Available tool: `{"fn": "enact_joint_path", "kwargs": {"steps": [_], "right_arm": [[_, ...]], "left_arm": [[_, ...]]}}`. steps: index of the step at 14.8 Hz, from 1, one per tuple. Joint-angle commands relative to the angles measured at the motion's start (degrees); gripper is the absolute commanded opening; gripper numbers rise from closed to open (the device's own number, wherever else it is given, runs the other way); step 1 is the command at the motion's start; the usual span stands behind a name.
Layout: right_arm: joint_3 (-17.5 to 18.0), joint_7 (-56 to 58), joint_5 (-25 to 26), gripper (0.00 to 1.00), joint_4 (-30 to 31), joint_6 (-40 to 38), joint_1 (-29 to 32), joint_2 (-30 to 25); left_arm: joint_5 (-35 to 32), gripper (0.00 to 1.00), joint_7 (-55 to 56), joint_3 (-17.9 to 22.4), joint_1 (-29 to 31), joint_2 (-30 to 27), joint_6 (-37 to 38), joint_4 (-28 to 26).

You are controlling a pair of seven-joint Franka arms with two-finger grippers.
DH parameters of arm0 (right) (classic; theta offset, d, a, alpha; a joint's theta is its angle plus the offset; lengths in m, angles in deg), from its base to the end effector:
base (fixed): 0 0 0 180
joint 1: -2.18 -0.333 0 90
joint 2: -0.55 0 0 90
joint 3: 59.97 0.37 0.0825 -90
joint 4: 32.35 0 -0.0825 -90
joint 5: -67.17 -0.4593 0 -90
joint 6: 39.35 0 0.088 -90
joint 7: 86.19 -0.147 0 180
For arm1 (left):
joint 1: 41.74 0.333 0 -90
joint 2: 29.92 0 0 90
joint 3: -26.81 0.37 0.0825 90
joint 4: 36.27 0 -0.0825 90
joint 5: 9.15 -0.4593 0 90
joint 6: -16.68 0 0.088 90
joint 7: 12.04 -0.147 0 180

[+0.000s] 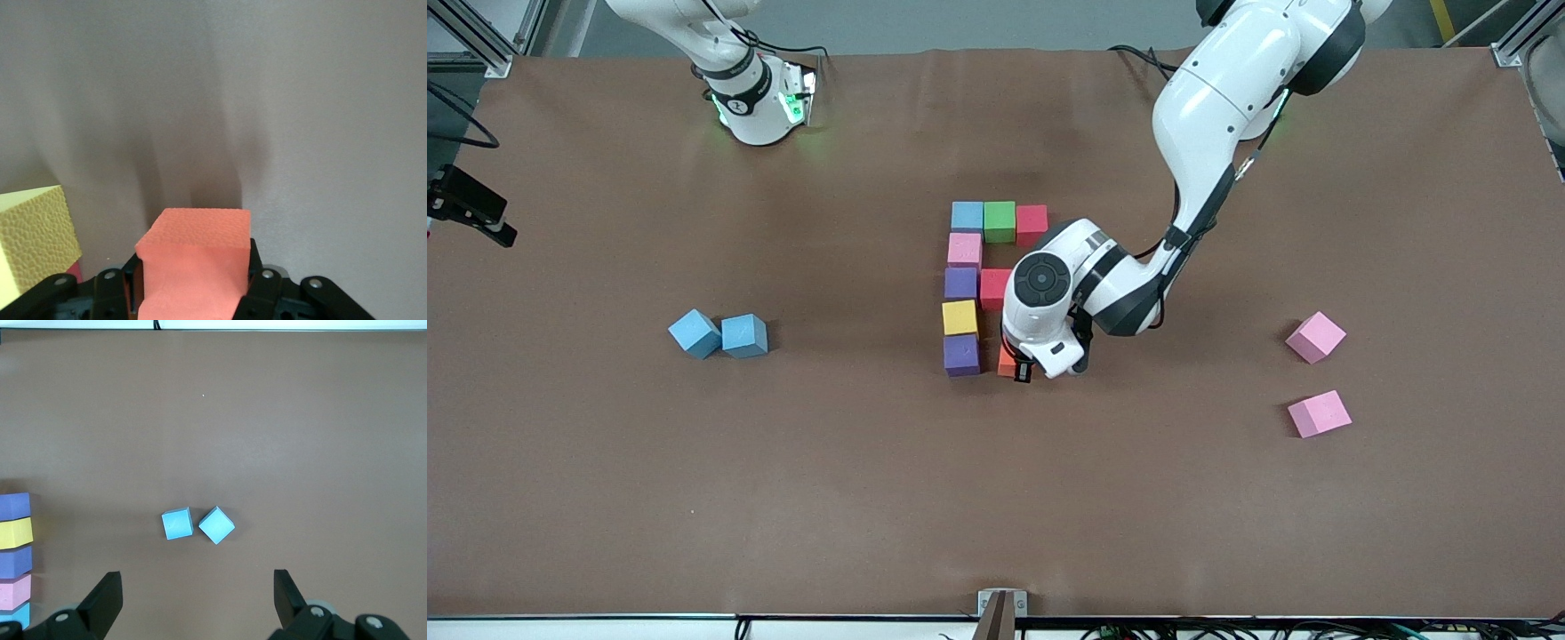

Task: Arrange 11 blocks into digit 3
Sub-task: 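Lower the orange cube beside the yellow cube with the left gripper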

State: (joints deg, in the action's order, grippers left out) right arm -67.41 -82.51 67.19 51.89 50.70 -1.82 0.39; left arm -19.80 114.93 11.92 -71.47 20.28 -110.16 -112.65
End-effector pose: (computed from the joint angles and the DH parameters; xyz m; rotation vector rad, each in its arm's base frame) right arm 0.6315 -0.0381 0.6956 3.1309 0.0065 0.1629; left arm 0.6416 -0.5539 0.1684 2.3519 2.0245 -0.0689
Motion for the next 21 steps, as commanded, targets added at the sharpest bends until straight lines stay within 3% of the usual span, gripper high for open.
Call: {"fn": "enact_joint_path", "kwargs": {"steps": [1, 11, 21], "right_arm": [[0.15, -0.78, -0.10, 1.00, -0.65, -0.13, -0.04, 0.25], [0.15, -0.78, -0.10, 1.00, -0.73, -0.13, -0.13, 0.25], [0.15, -0.78, -0.10, 1.00, -0.65, -0.13, -0.13, 0.25]], "left_arm": [[1.33, 0.05, -0.06, 1.52, -2.17, 2.18, 1.51, 3.69], [1.42, 0.03, 7.93, 1.52, -3.58, 4.64, 1.69, 5.98], [2.92, 0.03, 8.12, 1.52, -5.08, 5.17, 2.57, 6.07]]}}
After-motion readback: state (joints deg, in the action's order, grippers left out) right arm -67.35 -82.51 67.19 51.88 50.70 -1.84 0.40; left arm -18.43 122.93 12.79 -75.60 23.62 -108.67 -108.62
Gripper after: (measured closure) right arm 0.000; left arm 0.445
